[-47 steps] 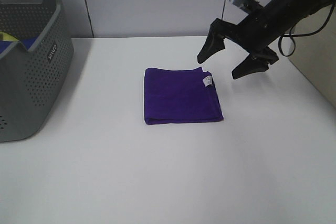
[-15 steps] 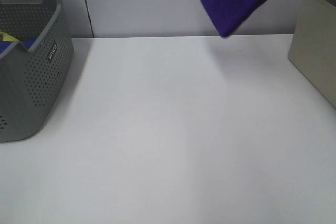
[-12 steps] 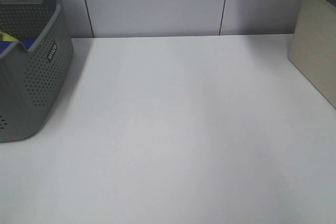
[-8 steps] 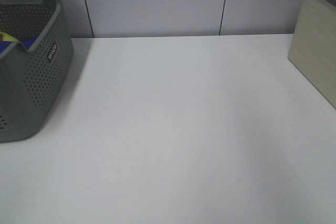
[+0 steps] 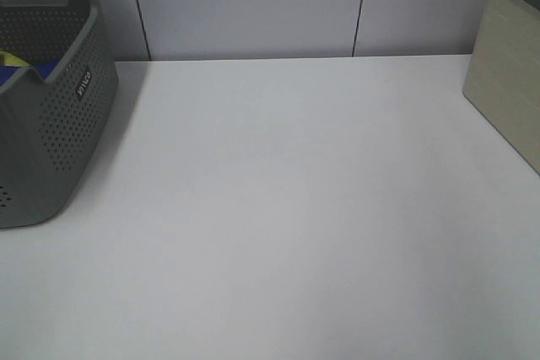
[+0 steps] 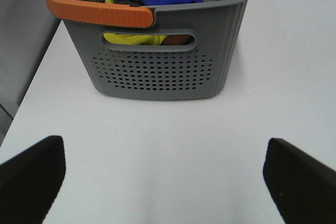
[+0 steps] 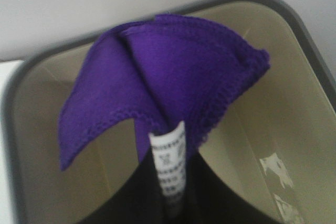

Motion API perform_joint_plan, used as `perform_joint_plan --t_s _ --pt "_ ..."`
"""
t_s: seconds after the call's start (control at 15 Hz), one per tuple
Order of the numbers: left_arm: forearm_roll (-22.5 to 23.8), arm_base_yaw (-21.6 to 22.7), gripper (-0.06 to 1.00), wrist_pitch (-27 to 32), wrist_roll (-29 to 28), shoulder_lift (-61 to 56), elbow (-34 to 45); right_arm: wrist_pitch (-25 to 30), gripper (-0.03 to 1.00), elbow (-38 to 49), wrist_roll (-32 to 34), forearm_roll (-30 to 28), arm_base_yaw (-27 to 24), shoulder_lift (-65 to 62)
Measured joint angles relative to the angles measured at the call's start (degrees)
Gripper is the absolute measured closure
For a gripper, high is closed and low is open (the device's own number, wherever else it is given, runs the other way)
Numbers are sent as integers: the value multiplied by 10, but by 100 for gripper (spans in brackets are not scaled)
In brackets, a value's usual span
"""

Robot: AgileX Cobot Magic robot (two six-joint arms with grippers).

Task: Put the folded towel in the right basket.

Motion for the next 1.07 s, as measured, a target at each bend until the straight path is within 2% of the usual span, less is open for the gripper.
perform_joint_plan --t_s 0.13,0.2,0.27,0.4,0.47,0.53,0.67,0.93,1.07 --pt "0 0 -5 0 0 0 0 1 91 15 3 -45 0 17" --pt "0 0 -5 0 0 0 0 1 87 26 11 -61 0 18" --pt "0 0 -5 0 0 0 0 1 76 37 18 -68 0 18" --pt "0 0 -5 0 0 0 0 -1 29 55 46 -73 0 18" --pt "0 0 -5 0 0 0 0 -1 11 61 51 -75 0 18" --pt "0 0 -5 0 0 0 0 -1 4 61 54 -74 0 18" --pt "0 0 -5 0 0 0 0 -1 -1 61 55 -49 0 18" --pt "0 0 -5 0 0 0 0 -1 -1 67 40 -19 23 -28" --pt "0 0 -5 0 0 0 0 -6 -1 123 40 -8 53 -109"
